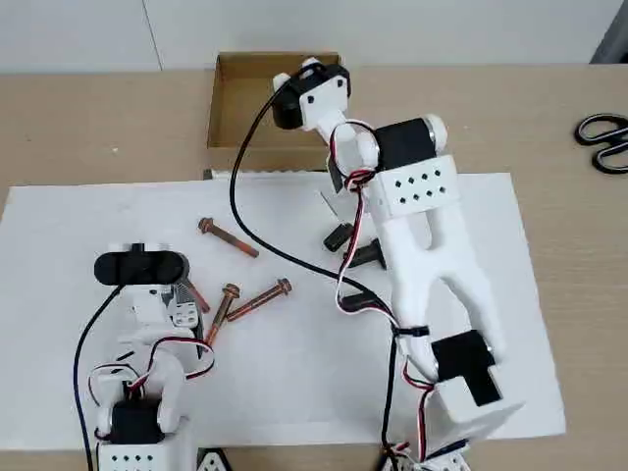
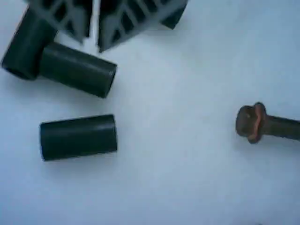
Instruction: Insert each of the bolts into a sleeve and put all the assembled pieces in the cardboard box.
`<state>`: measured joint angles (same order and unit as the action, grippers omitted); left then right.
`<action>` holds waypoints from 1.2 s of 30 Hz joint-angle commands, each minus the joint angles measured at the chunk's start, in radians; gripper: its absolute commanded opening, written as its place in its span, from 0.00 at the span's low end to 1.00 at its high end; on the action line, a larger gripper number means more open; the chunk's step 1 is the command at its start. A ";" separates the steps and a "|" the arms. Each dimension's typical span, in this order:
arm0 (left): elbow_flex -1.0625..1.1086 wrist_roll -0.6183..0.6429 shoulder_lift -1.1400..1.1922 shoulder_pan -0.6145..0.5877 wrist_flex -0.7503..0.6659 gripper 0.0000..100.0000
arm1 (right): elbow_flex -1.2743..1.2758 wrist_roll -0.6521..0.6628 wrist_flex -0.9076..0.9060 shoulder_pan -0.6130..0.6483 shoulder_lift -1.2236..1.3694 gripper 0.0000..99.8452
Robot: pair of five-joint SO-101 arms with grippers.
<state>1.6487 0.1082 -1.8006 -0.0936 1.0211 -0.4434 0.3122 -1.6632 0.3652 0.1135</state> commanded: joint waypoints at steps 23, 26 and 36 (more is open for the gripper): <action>-0.004 0.009 -0.008 -0.006 -0.021 0.01 | 0.328 0.092 0.087 -0.117 0.042 0.16; -0.004 0.009 -0.008 -0.006 -0.021 0.01 | 0.328 0.104 0.122 -0.119 0.077 0.16; -0.004 0.009 -0.008 -0.006 -0.021 0.01 | 0.330 0.106 0.193 -0.159 0.185 0.16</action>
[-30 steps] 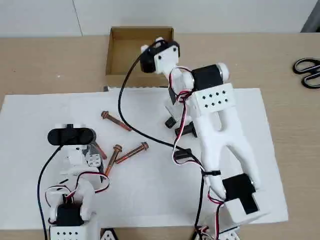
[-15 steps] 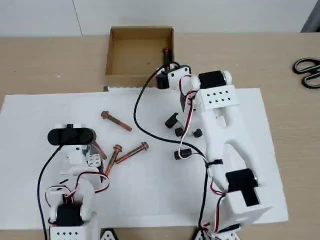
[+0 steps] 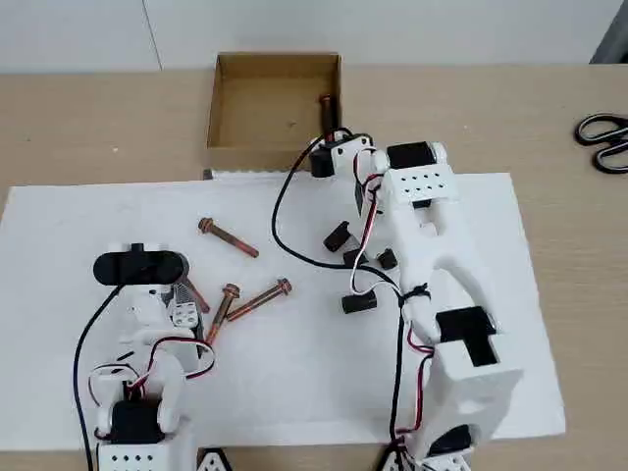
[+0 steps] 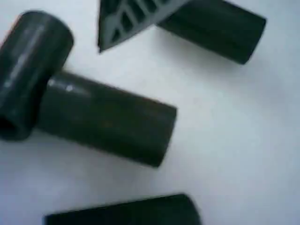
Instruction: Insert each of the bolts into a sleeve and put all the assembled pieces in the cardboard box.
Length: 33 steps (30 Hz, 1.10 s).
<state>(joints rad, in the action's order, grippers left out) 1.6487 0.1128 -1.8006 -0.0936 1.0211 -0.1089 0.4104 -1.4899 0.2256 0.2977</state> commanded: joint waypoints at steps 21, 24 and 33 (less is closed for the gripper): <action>-0.004 0.005 -0.008 -0.006 -0.021 0.01 | -0.003 0.028 0.111 -0.027 0.162 0.03; -0.004 0.005 -0.008 -0.006 -0.021 0.01 | -0.005 0.026 0.110 -0.027 0.165 0.01; -0.004 0.002 -0.008 -0.006 -0.021 0.01 | -0.084 -0.009 -0.031 0.007 -0.062 0.01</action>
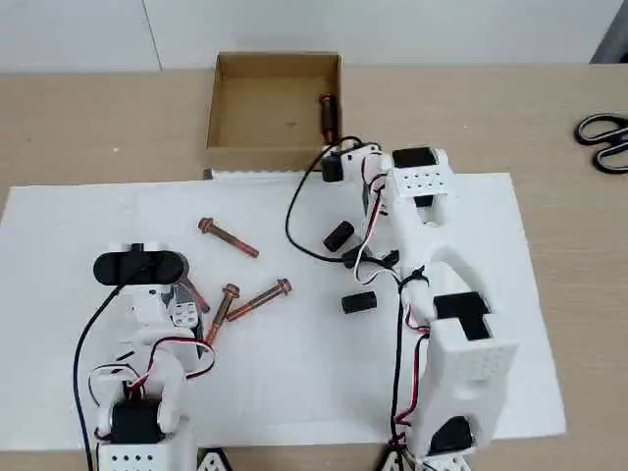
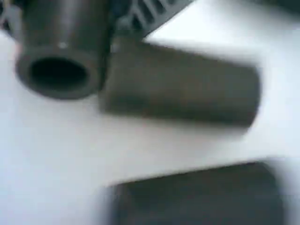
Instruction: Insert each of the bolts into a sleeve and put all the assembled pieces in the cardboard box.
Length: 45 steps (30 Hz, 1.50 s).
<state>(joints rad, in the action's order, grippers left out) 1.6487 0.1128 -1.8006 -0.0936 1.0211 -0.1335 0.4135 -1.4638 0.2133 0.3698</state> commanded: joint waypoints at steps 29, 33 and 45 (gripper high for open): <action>-0.380 0.002 0.097 0.095 0.157 0.01 | 0.359 -0.031 -0.213 -0.331 -0.903 0.00; -0.547 0.002 0.316 0.089 0.157 0.01 | 0.437 -0.029 -0.213 -0.378 -0.969 0.00; -1.027 0.158 1.074 0.011 0.328 0.01 | 0.595 -0.032 -0.211 -0.397 -1.155 0.00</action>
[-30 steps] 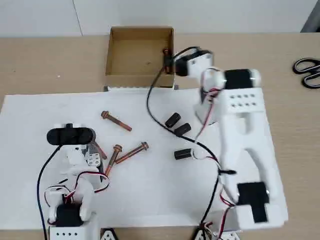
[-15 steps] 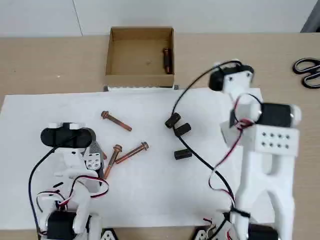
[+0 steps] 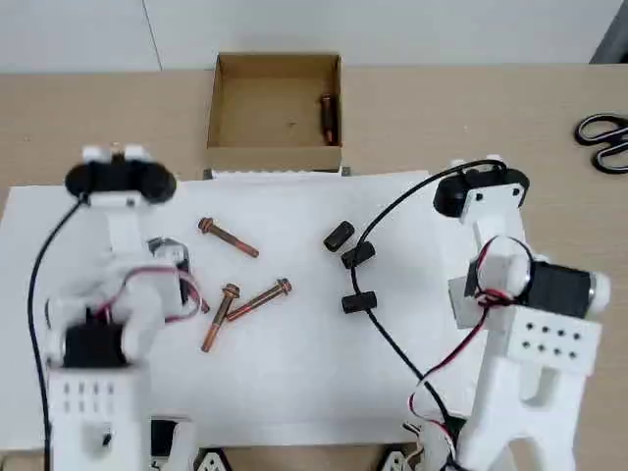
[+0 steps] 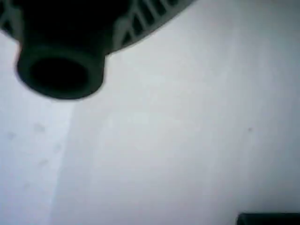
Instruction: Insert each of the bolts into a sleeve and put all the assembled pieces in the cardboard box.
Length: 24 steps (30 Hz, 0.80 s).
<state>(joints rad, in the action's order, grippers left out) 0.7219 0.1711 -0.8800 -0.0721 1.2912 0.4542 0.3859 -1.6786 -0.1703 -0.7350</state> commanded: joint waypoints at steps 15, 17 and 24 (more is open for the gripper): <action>-0.257 0.554 0.623 -0.011 0.123 0.01 | 0.103 0.068 0.001 -0.222 -0.243 0.00; -0.257 0.560 0.638 -0.011 0.100 0.01 | 0.103 0.097 0.001 -0.257 -0.243 0.00; -0.252 0.559 0.681 -0.011 0.012 0.01 | 0.103 0.140 0.001 -0.329 -0.243 0.00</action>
<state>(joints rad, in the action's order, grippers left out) 0.5086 0.7281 -0.2064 -0.0752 1.3433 0.5631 0.5117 -1.6786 -0.4757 -0.9620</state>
